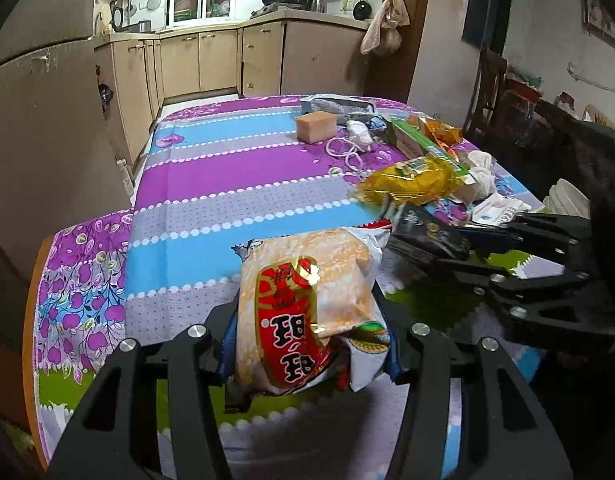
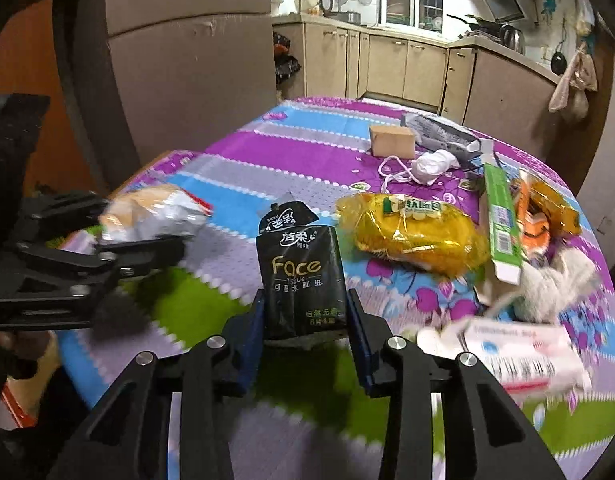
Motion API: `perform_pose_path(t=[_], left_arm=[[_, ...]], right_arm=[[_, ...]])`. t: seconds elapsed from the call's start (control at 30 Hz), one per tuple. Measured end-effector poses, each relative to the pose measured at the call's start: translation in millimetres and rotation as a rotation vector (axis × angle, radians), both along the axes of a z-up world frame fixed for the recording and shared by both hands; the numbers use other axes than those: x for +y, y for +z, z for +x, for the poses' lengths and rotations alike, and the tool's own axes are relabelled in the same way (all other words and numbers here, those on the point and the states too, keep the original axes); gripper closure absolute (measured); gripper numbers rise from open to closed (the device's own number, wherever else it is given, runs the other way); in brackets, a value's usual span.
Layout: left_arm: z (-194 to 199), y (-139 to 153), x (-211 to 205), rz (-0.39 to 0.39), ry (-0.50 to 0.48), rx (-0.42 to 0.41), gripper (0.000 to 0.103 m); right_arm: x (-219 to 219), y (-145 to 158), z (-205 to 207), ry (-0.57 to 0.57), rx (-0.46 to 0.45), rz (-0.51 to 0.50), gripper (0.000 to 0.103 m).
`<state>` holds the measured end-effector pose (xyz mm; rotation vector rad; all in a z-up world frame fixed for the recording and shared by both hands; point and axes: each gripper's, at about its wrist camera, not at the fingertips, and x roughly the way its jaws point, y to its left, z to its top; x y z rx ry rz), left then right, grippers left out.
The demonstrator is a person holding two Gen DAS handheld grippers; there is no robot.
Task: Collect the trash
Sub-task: 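Grasp the black Face tissue pack with the right gripper while left holds wrapper, then carry both held items over the white bucket with both grippers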
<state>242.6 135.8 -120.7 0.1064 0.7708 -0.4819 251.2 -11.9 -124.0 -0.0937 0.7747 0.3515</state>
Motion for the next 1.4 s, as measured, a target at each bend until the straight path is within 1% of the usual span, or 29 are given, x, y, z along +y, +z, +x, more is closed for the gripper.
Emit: perform_pose_path(t=[0.2, 0.3, 0.4, 0.53, 0.8, 0.93, 1.03, 1.2, 1.4], left_arm=[[-19.1, 3.5, -18.0, 0.009, 0.007, -0.004, 0.051], [-29.3, 6.3, -31.7, 0.020, 0.007, -0.008, 0.051], [-36.9, 10.5, -46.8, 0.026, -0.001, -0.017, 0.051], [-46.9, 17.0, -74.9, 0.039, -0.036, -0.041, 0.051], [-65.4, 33.0, -149.6, 0.062, -0.155, -0.093, 0.051], [-73.1, 39.4, -195.4, 0.070, -0.230, -0.116, 0.051], [-80.6, 45.5, -237.3, 0.071, -0.308, -0.140, 0.051], [-92.8, 50.4, -299.6, 0.063, -0.420, -0.165, 0.051], [-108.8, 52.4, -370.6, 0.042, -0.556, -0.169, 0.051]], right_arm=[[-20.5, 19.2, -33.1, -0.071, -0.030, 0.032, 0.066], [-37.7, 25.7, -52.0, -0.115, -0.032, 0.057, 0.066], [-59.0, 30.1, -72.0, -0.171, -0.031, 0.086, 0.066], [-82.8, 34.0, -94.5, -0.222, -0.043, 0.102, 0.066], [-143.7, 42.7, -133.0, -0.363, -0.081, 0.134, 0.066], [-186.0, 46.8, -154.4, -0.466, -0.106, 0.150, 0.066], [-224.0, 50.1, -173.1, -0.557, -0.126, 0.171, 0.066], [-278.2, 54.2, -201.9, -0.699, -0.162, 0.179, 0.066], [-347.0, 59.3, -234.5, -0.876, -0.180, 0.150, 0.066]])
